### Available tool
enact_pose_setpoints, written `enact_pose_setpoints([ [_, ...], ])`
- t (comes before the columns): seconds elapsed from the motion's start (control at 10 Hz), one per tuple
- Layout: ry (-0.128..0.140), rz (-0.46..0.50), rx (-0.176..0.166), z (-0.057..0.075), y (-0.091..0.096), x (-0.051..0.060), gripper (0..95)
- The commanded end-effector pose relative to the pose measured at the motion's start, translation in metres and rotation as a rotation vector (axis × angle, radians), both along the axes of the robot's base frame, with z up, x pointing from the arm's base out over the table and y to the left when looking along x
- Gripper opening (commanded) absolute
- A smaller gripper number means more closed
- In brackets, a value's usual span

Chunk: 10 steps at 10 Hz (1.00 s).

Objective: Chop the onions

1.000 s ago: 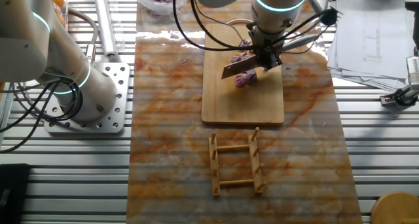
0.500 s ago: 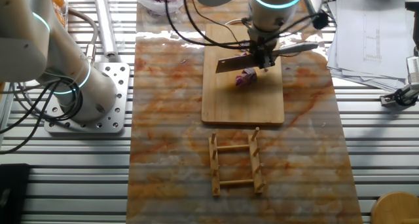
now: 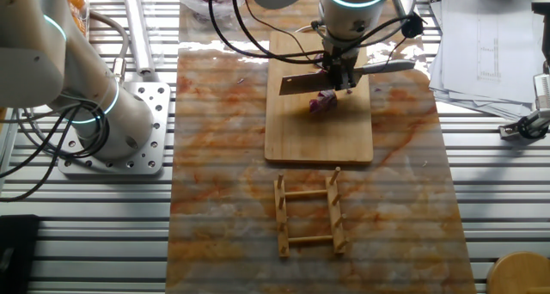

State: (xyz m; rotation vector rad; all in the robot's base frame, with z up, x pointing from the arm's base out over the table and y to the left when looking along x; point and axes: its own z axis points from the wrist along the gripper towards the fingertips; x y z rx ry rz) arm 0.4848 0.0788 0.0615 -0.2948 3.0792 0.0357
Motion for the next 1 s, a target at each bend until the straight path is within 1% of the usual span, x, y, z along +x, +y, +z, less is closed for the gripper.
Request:
enact_pose_setpoints([
  [0.1,-0.005,-0.003,0.004,-0.003,-0.001,-0.001,0.0],
  [0.3,-0.01,-0.01,0.012,-0.013,0.0,-0.002,0.0],
  [0.4,-0.011,-0.018,0.019,-0.016,0.001,-0.001,0.0],
  [0.7,-0.011,-0.02,0.026,-0.022,0.002,0.0,0.0],
  [0.8,-0.012,-0.017,0.032,-0.028,0.002,0.002,0.0],
  [1.0,-0.012,-0.016,0.032,-0.035,0.003,0.003,0.0],
])
